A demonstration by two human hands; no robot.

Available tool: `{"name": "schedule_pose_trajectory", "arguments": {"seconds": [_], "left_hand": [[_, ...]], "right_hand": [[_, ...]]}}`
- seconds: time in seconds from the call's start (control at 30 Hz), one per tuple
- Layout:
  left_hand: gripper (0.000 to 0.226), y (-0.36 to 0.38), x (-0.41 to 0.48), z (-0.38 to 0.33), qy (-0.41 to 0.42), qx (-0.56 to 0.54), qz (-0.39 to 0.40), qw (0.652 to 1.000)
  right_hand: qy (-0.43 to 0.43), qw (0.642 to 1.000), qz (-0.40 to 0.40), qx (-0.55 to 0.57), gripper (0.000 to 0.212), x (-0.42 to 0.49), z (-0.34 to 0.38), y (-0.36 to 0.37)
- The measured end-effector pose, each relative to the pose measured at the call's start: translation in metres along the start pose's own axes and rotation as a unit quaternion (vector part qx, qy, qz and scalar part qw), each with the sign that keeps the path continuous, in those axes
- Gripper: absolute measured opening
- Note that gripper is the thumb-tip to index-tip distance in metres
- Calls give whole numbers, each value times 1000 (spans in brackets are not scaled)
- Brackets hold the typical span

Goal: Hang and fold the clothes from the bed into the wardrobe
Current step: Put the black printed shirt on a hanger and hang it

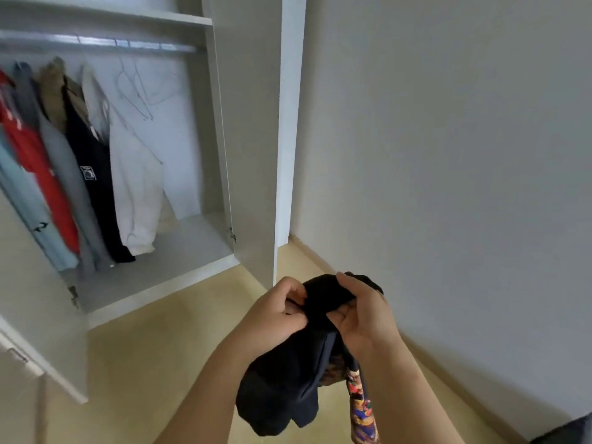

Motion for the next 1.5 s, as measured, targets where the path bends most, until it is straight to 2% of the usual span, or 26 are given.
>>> {"name": "schedule_pose_trajectory", "arguments": {"seconds": [0.03, 0.1, 0.17, 0.23, 0.3, 0.37, 0.4, 0.5, 0.53, 0.6, 0.67, 0.73, 0.83, 0.87, 0.9, 1.0, 1.1, 1.23, 1.3, 1.47, 1.5], "left_hand": [[37, -6, 2, 6, 3, 30, 3, 1000], [69, -18, 5, 14, 11, 75, -3, 997], [83, -30, 9, 21, 29, 105, -38, 993], [70, -50, 10, 31, 17, 152, -123, 981], [44, -79, 2, 44, -19, 203, -241, 949], [25, -115, -7, 62, -45, 134, -334, 932], [25, -133, -11, 71, -64, 61, -364, 927], [43, -178, -8, 88, -84, -195, -402, 890], [48, -192, -4, 91, -80, -251, -412, 872], [47, -217, 8, 98, -94, -302, -434, 843], [29, -241, 26, 98, -118, -319, -432, 835], [23, -267, 51, 95, -147, -333, -429, 827], [20, -298, 88, 82, -167, -344, -380, 842], [18, -310, 101, 77, -189, -317, -378, 849], [25, -323, 116, 72, -182, -245, -360, 882], [31, -354, 127, 62, -146, -90, -338, 925], [31, -379, 130, 74, -200, 67, -328, 921], [24, -427, 127, 90, -267, 171, -369, 874], [25, -452, 121, 102, -281, 173, -425, 843], [27, -523, 113, 133, -338, 211, -556, 729], [26, -537, 117, 139, -333, 187, -579, 720]], "right_hand": [[-2, 1000, 6, -7, 7, 6, -1, 11], [-7, 1000, 15, -19, 4, 19, -5, 32], [-5, 999, 31, -33, 6, 34, -12, 53], [1, 997, 51, -62, 9, 48, -20, 73], [13, 992, 78, -96, 12, 62, -31, 94], [7, 988, 90, -126, 25, 80, -39, 111], [1, 985, 84, -148, 31, 91, -41, 117], [-3, 967, 64, -245, 18, 128, -51, 133], [4, 961, 71, -269, 21, 141, -57, 139], [27, 949, 109, -295, 22, 169, -70, 153], [40, 925, 140, -350, 23, 198, -75, 170], [41, 906, 167, -387, 23, 231, -71, 188], [43, 890, 194, -411, 25, 283, -64, 217], [43, 886, 201, -416, 26, 299, -62, 227], [43, 883, 211, -418, 26, 313, -62, 238], [43, 877, 239, -414, 24, 346, -71, 271], [52, 883, 246, -396, 24, 368, -85, 297], [29, 887, 252, -386, 27, 400, -94, 335], [18, 884, 261, -388, 31, 414, -100, 356], [4, 869, 286, -404, 31, 454, -116, 411], [1, 865, 292, -408, 31, 464, -117, 424]]}}
Point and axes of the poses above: each hand's wrist, its own x-axis towards the middle knuckle, its own y-axis out of the palm, z = x × y, the point moved 7 cm from there along x, towards the middle knuckle, and after that the axes turned 7 degrees about z, right-handed, at the moved point
